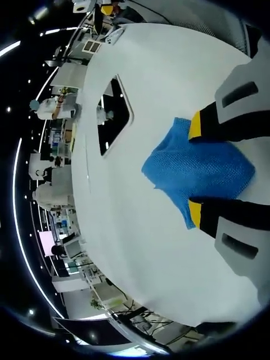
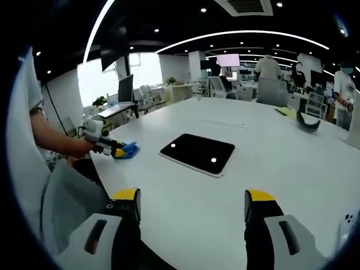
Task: Wipe the mirror surface with the cleaning cloth until all visible marks leave the cleaned area.
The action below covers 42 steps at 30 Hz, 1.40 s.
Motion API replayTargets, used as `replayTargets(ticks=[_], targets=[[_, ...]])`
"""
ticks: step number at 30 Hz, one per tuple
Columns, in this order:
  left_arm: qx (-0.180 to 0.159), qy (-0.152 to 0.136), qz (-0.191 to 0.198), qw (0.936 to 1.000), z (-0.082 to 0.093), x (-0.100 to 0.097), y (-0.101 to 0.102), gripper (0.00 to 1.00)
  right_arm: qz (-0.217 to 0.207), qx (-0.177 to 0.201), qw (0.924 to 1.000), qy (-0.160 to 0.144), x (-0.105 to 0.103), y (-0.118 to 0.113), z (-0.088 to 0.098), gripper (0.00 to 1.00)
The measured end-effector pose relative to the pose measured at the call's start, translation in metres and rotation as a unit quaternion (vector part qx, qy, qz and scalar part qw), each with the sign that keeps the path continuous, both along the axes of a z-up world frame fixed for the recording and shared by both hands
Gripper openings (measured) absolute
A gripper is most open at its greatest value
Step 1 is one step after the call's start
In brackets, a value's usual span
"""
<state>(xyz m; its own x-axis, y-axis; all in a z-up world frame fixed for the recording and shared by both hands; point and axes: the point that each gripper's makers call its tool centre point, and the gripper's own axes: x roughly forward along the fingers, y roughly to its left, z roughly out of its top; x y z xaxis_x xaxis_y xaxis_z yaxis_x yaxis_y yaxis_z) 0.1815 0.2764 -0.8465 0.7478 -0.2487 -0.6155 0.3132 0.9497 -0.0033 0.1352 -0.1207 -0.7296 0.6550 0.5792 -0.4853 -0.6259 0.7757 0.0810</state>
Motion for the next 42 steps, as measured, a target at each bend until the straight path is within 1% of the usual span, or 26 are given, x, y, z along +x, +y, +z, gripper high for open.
replayTargets(ticks=[3,5,10,13,16,19,21,25,35,37,42], targets=[[0.002,0.003,0.001,1.0,0.0,0.001,0.001,0.33,0.002,-0.001,1.0,0.001,0.0,0.001,0.0,0.74],[0.005,0.005,0.0,1.0,0.0,0.001,0.0,0.29,0.003,-0.003,1.0,0.002,-0.001,0.001,-0.001,0.74],[0.007,0.007,-0.007,0.9999,0.001,0.002,-0.002,0.24,0.003,-0.003,1.0,0.004,0.0,0.001,-0.002,0.74],[0.009,0.008,-0.015,0.9998,0.001,0.002,-0.004,0.19,0.004,-0.004,1.0,0.005,-0.001,0.002,-0.003,0.73],[0.007,0.01,-0.02,0.9997,0.0,0.003,-0.007,0.12,0.001,0.001,1.0,0.008,-0.001,0.002,-0.004,0.73],[0.008,0.01,-0.017,0.9998,0.0,0.005,-0.005,0.08,0.002,-0.002,0.9999,0.01,-0.001,0.001,-0.007,0.73],[0.004,0.01,-0.01,0.9999,0.0,0.005,-0.005,0.07,0.003,-0.003,0.9999,0.011,-0.002,0.002,-0.008,0.73],[0.008,0.007,-0.014,0.9998,0.0,0.005,-0.005,0.07,0.002,-0.002,0.9999,0.01,-0.001,0.003,-0.008,0.73],[0.007,0.012,-0.011,0.9998,0.0,0.005,-0.005,0.07,0.004,0.001,0.9999,0.009,0.0,0.006,-0.009,0.72],[-0.001,0.022,0.0,0.9998,-0.001,0.006,-0.004,0.07,0.007,0.0,0.9999,0.009,0.0,0.006,-0.009,0.72],[0.002,0.031,0.008,0.9995,-0.001,0.006,-0.004,0.06,0.009,0.007,0.9999,0.008,0.003,0.008,-0.011,0.72]])
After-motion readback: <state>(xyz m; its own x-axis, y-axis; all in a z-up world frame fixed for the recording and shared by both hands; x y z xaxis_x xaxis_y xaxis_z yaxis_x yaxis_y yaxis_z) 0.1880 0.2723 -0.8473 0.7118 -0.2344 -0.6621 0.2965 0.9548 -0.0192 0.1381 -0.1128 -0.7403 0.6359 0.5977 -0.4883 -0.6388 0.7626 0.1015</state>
